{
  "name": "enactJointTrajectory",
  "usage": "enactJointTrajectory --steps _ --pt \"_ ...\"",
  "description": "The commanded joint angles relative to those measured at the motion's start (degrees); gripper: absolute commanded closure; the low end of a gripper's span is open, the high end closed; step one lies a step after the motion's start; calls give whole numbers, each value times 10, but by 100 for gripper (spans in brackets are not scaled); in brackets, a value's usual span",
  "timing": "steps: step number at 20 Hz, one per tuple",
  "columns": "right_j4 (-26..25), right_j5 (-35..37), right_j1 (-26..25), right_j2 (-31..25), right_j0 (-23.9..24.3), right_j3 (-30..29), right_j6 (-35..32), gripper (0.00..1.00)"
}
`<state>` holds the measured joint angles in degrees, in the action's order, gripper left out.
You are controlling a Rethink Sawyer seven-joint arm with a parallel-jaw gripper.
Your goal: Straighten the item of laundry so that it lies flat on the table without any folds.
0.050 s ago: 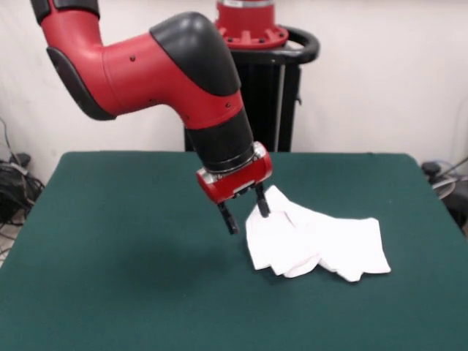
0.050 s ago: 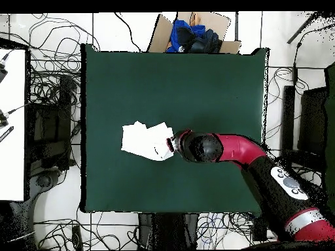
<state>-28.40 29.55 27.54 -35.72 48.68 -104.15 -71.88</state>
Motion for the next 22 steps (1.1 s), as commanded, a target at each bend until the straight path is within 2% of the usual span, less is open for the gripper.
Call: enactJointTrajectory --steps 1,15,22 --pt "-43 44 6 59 -23 58 -11 0" --pt "-38 28 -65 -2 19 51 65 0" --pt "-44 27 -81 -13 24 56 74 0"
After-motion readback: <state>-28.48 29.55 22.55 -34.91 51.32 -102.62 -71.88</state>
